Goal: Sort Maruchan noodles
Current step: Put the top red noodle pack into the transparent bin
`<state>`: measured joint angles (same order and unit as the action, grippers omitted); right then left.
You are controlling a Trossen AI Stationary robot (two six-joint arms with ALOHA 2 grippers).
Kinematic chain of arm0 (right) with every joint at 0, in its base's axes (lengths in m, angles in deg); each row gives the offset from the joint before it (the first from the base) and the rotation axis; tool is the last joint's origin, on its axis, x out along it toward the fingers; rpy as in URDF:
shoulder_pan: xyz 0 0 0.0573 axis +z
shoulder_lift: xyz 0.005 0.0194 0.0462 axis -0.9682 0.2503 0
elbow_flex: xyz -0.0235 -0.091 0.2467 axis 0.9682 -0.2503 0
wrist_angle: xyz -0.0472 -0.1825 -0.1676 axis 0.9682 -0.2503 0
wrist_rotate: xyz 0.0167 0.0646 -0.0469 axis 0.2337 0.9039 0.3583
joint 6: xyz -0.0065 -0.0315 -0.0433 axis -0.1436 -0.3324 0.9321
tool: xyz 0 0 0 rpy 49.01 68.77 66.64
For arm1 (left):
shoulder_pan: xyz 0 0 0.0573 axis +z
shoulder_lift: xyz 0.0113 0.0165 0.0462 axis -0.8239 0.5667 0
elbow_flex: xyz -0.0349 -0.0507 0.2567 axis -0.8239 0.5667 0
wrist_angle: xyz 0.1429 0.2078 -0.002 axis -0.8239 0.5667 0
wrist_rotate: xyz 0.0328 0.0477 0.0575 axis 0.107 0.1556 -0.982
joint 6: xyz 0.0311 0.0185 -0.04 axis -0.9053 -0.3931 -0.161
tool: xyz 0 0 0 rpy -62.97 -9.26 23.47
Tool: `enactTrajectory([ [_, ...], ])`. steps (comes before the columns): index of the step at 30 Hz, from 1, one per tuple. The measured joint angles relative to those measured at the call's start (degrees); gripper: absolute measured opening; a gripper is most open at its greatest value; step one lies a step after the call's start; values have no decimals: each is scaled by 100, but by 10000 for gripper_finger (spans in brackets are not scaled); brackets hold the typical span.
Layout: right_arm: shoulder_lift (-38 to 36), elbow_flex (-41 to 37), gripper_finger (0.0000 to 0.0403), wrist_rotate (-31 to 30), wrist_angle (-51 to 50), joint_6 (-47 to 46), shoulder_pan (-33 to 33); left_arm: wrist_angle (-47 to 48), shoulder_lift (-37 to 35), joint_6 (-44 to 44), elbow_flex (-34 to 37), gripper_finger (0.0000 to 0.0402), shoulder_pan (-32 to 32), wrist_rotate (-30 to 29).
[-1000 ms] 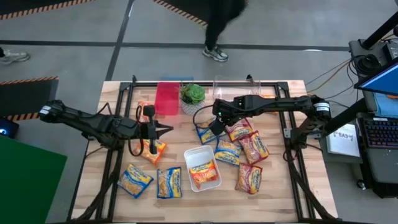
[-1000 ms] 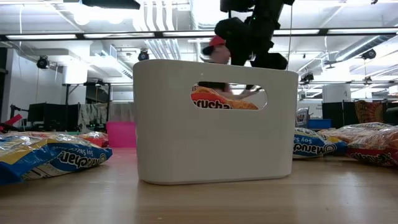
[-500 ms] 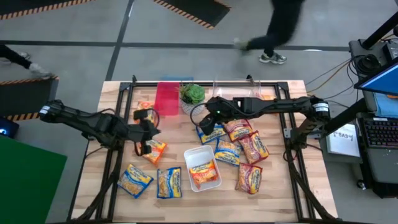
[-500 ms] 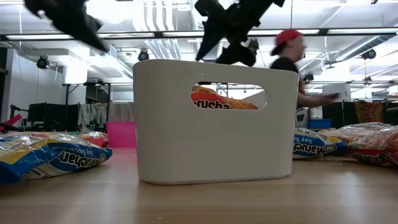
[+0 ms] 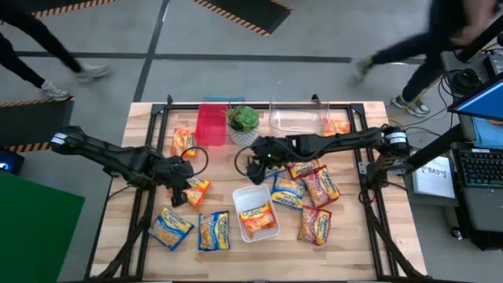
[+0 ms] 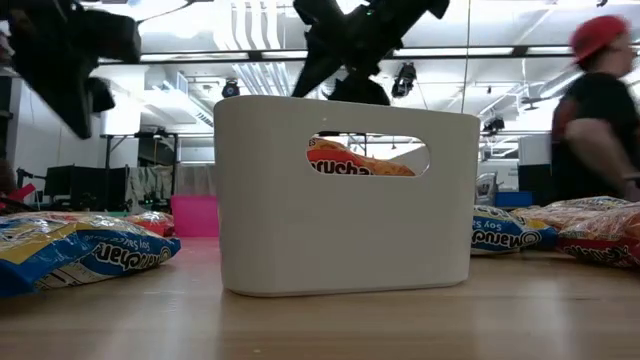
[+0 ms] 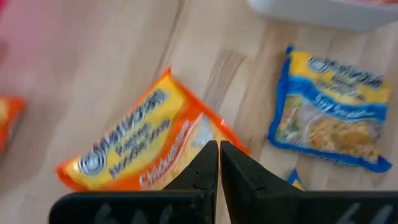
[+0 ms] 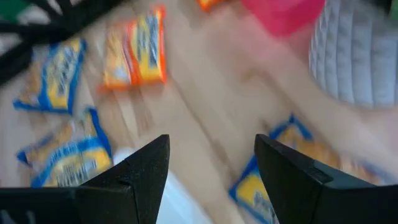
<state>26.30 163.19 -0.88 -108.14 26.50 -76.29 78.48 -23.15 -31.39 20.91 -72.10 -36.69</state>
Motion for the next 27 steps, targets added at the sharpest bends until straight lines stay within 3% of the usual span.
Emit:
enactTrajectory([
  [9, -247, 0, 224, 396, -2300, -1423, 261, -865, 550, -174, -109, 0, -10, 26],
  [13, -240, -52, 224, 207, -3192, -1842, 441, -1246, 748, -643, -311, 0, -10, 25],
  [21, 7, -217, 224, -893, -3484, -1887, 415, -1490, 990, -1350, -760, 0, -8, -253],
  [27, 106, -411, 224, -1135, -3409, -1840, 268, -1480, 1018, -1400, -843, 0, -10, -295],
])
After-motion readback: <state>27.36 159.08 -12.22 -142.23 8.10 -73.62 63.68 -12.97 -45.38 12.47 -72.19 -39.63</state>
